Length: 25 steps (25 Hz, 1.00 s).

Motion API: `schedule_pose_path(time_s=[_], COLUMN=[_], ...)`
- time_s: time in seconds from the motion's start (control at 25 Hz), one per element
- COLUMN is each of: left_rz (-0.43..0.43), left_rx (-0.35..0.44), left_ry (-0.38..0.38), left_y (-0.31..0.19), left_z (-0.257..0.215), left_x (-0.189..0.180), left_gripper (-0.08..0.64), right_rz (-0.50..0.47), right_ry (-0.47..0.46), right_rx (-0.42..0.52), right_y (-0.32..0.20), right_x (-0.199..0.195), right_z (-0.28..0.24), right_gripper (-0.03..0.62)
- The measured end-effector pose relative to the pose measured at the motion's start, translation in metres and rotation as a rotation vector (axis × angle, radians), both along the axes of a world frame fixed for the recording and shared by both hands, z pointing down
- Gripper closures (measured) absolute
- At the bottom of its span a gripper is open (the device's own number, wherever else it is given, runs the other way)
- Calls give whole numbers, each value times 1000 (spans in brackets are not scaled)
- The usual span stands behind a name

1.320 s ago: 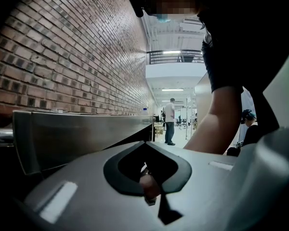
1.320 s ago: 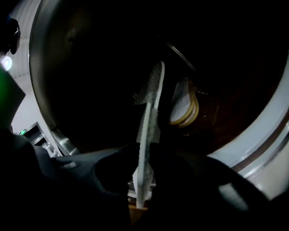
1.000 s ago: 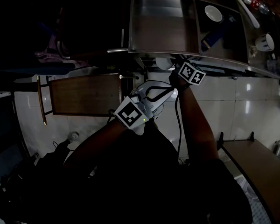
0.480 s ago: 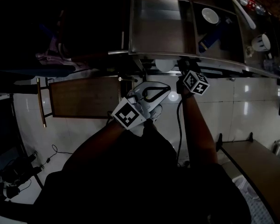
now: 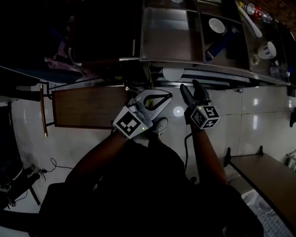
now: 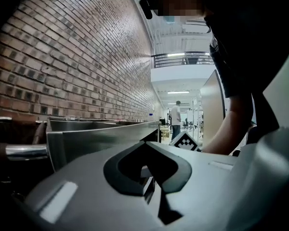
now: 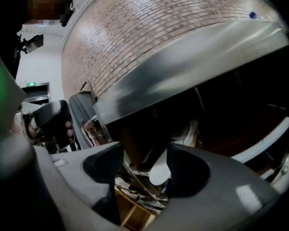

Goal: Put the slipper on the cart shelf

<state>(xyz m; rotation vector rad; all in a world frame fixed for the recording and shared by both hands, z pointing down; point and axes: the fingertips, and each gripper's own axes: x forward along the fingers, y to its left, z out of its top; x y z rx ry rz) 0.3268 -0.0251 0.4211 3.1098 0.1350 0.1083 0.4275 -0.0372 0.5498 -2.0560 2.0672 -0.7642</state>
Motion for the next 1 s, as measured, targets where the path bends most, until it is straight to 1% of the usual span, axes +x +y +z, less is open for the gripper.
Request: schedule_pose_path(time_s=[0.12, 0.2, 0.44, 0.72, 0.84, 1.0], left_rz=[-31, -55, -163, -279, -325, -365], left_rx=[6, 4, -3, -8, -9, -9], left_ry=[-7, -15, -26, -35, -22, 0], left_y=[-3, -4, -10, -16, -25, -40], left_z=[-6, -9, -11, -15, -18, -23], left_x=[-16, -28, -75, -128, -151, -188], left_gripper=[557, 557, 557, 557, 557, 557], right_rz=[-115, -187, -362, -514, -560, -598], right_ry=[67, 101, 159, 198, 196, 206], right_rx=[44, 76, 174, 229, 242, 231], right_y=[3, 4, -1, -2, -4, -12], right_x=[-34, -57, -127, -197, -220, -256], right_z=[-34, -55, -97, -131, -137, -142], right_gripper=[319, 341, 447, 583, 591, 591])
